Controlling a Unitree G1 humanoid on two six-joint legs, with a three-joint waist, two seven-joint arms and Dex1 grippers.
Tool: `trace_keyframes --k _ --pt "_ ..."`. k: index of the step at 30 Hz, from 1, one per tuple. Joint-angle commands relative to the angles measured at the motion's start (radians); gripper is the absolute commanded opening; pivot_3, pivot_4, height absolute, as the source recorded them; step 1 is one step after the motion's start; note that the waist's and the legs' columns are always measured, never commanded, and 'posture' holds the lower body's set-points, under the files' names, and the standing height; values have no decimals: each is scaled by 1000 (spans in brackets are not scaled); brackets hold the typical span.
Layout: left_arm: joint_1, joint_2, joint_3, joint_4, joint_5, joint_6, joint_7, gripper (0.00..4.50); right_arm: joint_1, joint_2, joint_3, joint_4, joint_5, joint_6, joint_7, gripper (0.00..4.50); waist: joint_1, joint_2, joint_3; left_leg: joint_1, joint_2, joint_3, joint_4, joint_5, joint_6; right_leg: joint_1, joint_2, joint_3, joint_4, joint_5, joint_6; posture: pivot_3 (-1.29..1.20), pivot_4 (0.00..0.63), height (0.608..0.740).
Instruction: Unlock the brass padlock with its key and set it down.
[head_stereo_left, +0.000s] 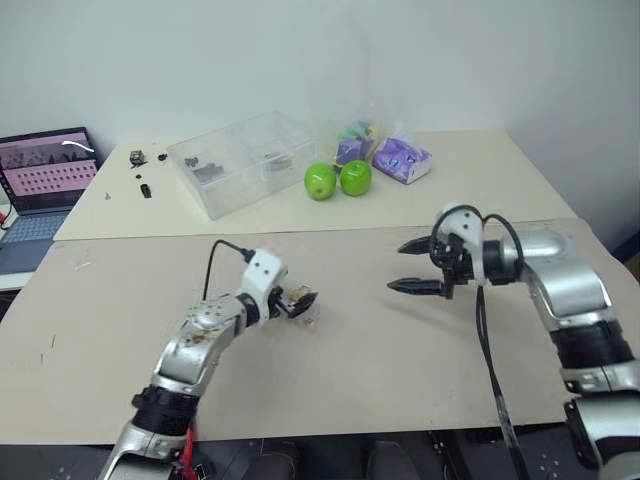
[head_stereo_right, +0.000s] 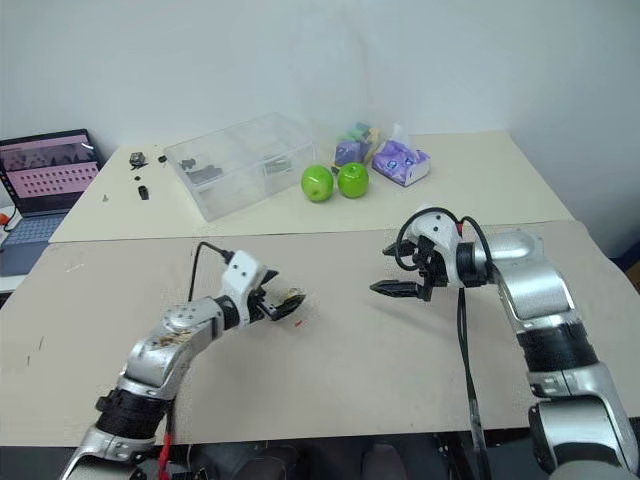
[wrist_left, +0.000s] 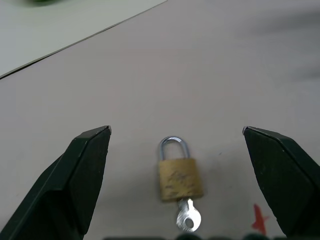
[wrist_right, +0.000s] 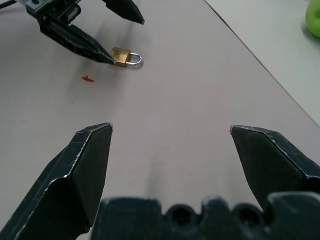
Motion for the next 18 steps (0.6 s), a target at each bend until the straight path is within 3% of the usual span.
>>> trace_keyframes --k 1,18 --pt "-24 -19 -24 -6 29 -32 9 4500 17 -17 -59 -105 42 52 -47 4437 0 0 0 0 0 0 0 0 0 0 0 0 0 0 0 0 150 740" --pt "78 12 10 -90 36 108 30 4500 23 -19 -45 -121 62 65 -105 4437 8 -1 0 1 1 1 0 -1 0 0 2 0 0 0 1 0 150 740"
